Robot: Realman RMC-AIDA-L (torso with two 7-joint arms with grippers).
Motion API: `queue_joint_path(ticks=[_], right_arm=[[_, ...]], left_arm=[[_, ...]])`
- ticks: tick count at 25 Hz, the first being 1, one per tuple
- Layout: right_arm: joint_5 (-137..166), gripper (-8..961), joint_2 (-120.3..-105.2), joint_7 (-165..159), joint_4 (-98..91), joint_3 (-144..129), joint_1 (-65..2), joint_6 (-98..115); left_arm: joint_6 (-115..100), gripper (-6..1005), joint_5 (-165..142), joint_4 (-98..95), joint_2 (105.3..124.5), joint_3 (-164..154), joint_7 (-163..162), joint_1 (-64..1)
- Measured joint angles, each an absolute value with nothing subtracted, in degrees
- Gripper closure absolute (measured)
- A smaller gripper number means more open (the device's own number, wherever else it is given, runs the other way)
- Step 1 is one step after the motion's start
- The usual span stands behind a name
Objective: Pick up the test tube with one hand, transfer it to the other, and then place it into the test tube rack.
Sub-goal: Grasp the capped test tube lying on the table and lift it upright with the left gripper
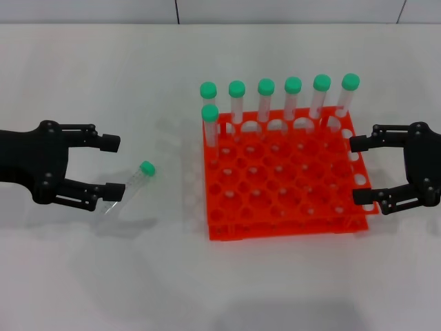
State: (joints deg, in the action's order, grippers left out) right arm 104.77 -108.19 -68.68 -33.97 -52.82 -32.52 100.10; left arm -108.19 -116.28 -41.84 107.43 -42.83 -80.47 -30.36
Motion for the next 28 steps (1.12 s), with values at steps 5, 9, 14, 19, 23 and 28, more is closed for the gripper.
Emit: queue_joint_path(ticks=[5, 9, 14, 19, 23, 28], right_arm=[[104.77, 83, -108.08, -68.68, -34.02, -52.82, -32.39, 100.1], [104.77, 83, -108.09, -68.67, -34.02, -52.82, -32.31, 100.1], [104.77, 83, -108.26, -68.65, -34.02, -52.82, -32.31, 99.56], [104.76, 83, -108.51, -68.59, -34.01, -52.46, -32.32, 99.38], [104.18, 83, -108.64, -68.49, -34.02, -52.06, -31.53, 98.69], [103.91, 83, -109.28, -67.3, -34.11, -51.3, -30.64, 98.85]], left_arm=[[-108.1, 111, -116.28, -41.84, 107.4, -42.69, -80.53, -30.41], [-107.71, 111, -116.28, -41.84, 107.45, -42.58, -80.55, -30.37], [-107.44, 112, -116.28, -41.84, 107.51, -42.65, -80.58, -30.2], [-107.32, 112, -116.25, -41.85, 107.57, -42.46, -80.96, -30.08], [-106.78, 112, -116.12, -43.11, 107.64, -42.39, -85.05, -30.1], [-107.62, 113, -118.41, -49.05, 108.92, -42.95, -94.94, -29.82]])
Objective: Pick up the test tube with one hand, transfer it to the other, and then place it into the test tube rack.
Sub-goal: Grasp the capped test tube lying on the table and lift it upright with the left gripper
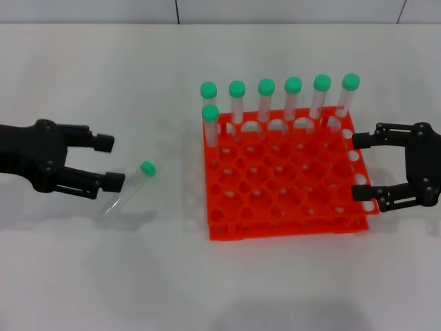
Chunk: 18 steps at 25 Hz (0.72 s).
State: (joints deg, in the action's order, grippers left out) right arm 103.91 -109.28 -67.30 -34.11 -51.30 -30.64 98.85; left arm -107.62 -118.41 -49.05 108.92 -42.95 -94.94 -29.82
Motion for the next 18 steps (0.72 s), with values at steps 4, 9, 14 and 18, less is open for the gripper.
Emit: queue_joint_path(ticks=[4, 9, 14, 18], right_arm=[[103.96, 83, -109.43, -67.03, -34.14, -51.41, -30.57, 99.04], [104.42, 83, -109.41, -67.01, -34.22, -51.71, -30.58, 99.06], [104.79, 83, -109.22, -67.01, -34.6, -51.9, -30.58, 98.86], [105.31, 83, -109.33, -66.98, -34.74, -51.95, -30.64, 98.45]], left_arm=[[-108.4, 113, -122.61, -53.89, 110.38, -42.98, -102.67, -29.84], [-108.94, 113, -126.53, -55.15, 110.31, -42.98, -109.86, -31.32], [-110.18, 113, -132.36, -58.39, 109.56, -43.0, -119.4, -33.66], [-110.92, 113, -138.26, -61.52, 109.38, -44.49, -127.47, -35.87]])
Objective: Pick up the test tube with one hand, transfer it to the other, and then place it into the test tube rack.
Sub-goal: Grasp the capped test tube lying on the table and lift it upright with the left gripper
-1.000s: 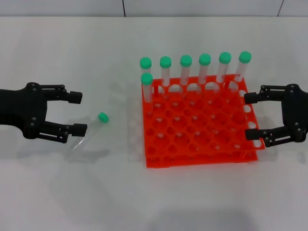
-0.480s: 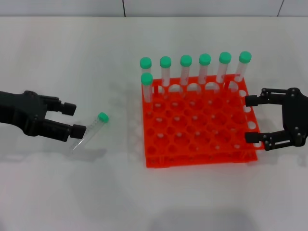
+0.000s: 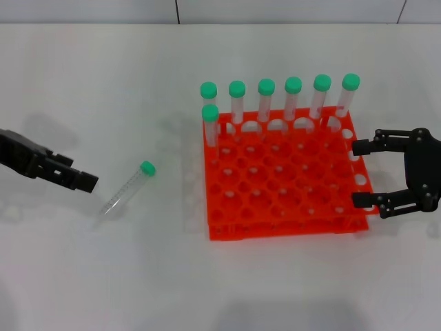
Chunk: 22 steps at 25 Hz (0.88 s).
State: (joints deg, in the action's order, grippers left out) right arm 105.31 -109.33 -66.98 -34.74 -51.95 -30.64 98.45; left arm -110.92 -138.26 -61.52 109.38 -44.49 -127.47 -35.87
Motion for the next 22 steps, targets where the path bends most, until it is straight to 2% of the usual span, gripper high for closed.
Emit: queue_joint_path(ticks=[5, 9, 10, 16, 22], right_arm=[[105.43, 83, -109.38, -66.89, -34.8, -51.95, -31.05, 97.74], [105.47, 83, -109.55, -66.62, -34.82, -52.19, -31.27, 97.33], [105.48, 83, -109.63, -66.55, -34.85, -52.25, -31.28, 97.21], [105.48, 83, -109.97, -66.43, -34.9, -52.51, -31.29, 96.21], [105.48, 83, -110.03, -66.35, -34.9, -52.65, -31.29, 95.81]], left_arm=[[-110.6, 114, -142.95, -61.73, 108.9, -50.14, -133.95, -38.18], [-109.3, 114, -148.28, -61.45, 110.05, -51.05, -136.2, -39.69], [-108.2, 114, -152.36, -61.31, 111.7, -51.3, -137.1, -40.78], [-103.55, 114, -159.0, -59.51, 115.61, -55.67, -139.69, -42.31], [-99.15, 115, -159.34, -57.71, 116.99, -62.8, -144.41, -42.87]])
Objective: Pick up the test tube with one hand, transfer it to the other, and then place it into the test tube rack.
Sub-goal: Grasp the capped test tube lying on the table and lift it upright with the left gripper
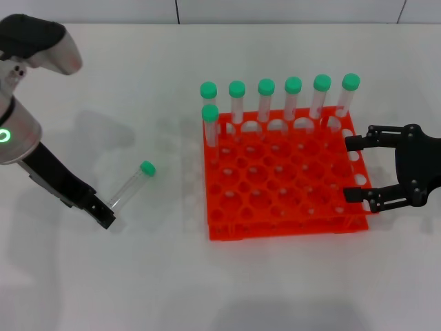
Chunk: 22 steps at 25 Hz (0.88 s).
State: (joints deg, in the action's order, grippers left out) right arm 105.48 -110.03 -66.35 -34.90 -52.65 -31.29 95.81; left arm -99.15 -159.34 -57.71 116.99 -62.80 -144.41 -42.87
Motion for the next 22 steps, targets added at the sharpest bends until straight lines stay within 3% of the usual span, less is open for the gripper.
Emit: queue_joint_path(ticks=[12, 22], right_arm=[[105.47, 83, -110.14, -65.76, -34.89, -52.65, -30.96, 95.8], [105.47, 83, -110.12, -65.74, -34.74, -52.73, -30.75, 95.73]], left_arm=[[-96.24, 133, -159.43, -57.38, 118.77, -65.12, -145.73, -42.45], [-93.97, 573, -159.49, -55.93, 118.82, -66.0, -146.51, -42.37]])
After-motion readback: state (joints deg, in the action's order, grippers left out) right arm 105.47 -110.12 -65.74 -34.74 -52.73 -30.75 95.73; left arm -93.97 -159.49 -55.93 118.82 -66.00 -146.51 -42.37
